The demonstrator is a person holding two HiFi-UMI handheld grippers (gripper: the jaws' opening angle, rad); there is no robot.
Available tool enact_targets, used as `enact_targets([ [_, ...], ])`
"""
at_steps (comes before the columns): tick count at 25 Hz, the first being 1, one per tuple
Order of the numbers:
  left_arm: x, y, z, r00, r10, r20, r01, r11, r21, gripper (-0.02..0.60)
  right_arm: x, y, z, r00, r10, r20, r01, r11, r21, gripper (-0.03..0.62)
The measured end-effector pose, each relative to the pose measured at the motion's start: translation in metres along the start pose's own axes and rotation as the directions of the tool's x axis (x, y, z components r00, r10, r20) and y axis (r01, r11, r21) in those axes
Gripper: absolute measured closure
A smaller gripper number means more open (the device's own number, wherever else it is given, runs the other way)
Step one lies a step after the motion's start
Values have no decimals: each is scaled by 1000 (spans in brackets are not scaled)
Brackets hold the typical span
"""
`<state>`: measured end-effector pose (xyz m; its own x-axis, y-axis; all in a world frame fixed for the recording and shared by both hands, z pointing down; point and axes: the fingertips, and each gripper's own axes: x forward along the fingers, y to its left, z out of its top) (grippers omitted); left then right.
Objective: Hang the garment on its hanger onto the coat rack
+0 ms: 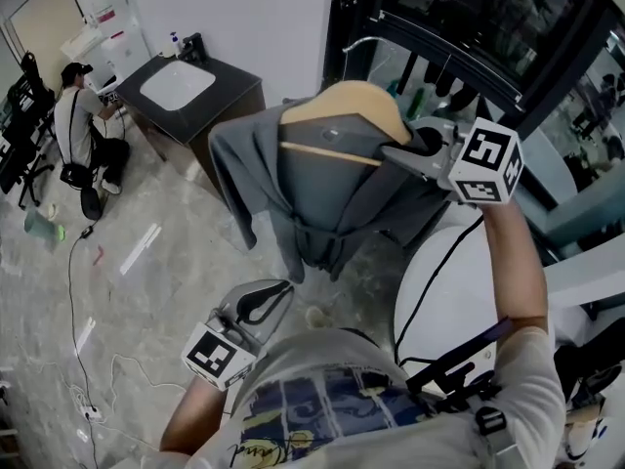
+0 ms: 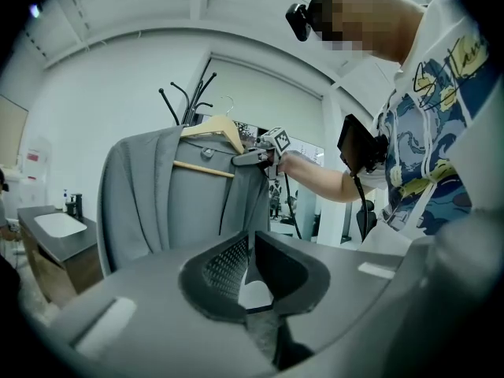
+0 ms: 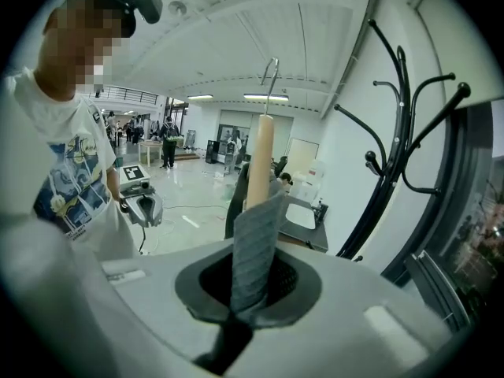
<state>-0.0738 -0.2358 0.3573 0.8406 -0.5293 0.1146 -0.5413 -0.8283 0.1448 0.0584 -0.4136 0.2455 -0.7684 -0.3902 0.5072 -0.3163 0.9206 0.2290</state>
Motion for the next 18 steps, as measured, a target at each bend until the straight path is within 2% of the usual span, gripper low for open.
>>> enact_targets([
  [8,40,24,8,999,33,9,-33,999,-15,551,15,-93,0,1000,8,4,-8,1000,17,586],
  [18,60,57,13,996,92,-12,-93,995,-23,552,50,-171,-26,1000,22,-6,-21,997,78,586],
])
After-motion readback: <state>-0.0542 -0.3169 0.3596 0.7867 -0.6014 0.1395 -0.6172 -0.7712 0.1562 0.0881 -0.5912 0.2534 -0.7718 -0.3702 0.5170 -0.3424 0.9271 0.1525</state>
